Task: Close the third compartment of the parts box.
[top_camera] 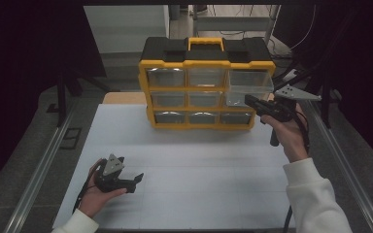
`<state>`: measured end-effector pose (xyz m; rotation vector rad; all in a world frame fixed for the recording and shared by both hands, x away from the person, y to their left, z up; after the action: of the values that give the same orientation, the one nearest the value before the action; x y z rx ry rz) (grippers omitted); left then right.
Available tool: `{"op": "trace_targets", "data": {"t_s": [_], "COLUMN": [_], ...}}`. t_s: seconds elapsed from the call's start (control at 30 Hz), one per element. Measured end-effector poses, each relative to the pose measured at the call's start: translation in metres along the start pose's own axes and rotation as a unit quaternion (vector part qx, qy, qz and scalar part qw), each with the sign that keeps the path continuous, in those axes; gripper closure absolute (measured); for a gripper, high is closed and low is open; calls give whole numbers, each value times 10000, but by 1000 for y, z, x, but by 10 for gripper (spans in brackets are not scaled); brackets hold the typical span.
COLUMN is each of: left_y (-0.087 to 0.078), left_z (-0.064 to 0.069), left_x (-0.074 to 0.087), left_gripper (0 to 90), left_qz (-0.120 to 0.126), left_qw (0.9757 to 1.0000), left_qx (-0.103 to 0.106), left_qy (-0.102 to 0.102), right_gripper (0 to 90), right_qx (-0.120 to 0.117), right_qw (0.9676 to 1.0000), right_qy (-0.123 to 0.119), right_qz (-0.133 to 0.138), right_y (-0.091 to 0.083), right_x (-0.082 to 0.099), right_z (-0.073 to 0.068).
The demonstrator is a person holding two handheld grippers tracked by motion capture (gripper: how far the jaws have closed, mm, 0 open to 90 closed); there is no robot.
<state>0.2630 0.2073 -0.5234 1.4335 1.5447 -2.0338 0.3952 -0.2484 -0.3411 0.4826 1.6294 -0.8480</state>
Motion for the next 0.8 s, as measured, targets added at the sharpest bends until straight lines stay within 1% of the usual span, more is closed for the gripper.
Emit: {"op": "trace_targets", "data": {"t_s": [0.47,0.8], "left_y": [0,0], "left_z": [0,0], "left_x": [0,0], "left_gripper": [80,80], "left_qz": [-11,-14], "left_qw": [10000,10000], "left_qx": [-1,2], "left_qy": [15,11], "right_gripper": [898,898], "right_qx": [24,39], "right_qw": [9999,9999], "right_qy": [102,120], "right_qz": [67,118], "right_y": [6,13], "right_x": [-2,-4], "right_z": [9,17]}}
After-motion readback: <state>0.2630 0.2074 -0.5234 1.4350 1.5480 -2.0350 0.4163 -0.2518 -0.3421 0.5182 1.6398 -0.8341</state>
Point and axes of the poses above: each handheld gripper's, and its own axes: y roughly forward along the jaws, x roughly out of its underside, z roughly to its right, the point moved 1 cm from there along y, roughly forward along the jaws
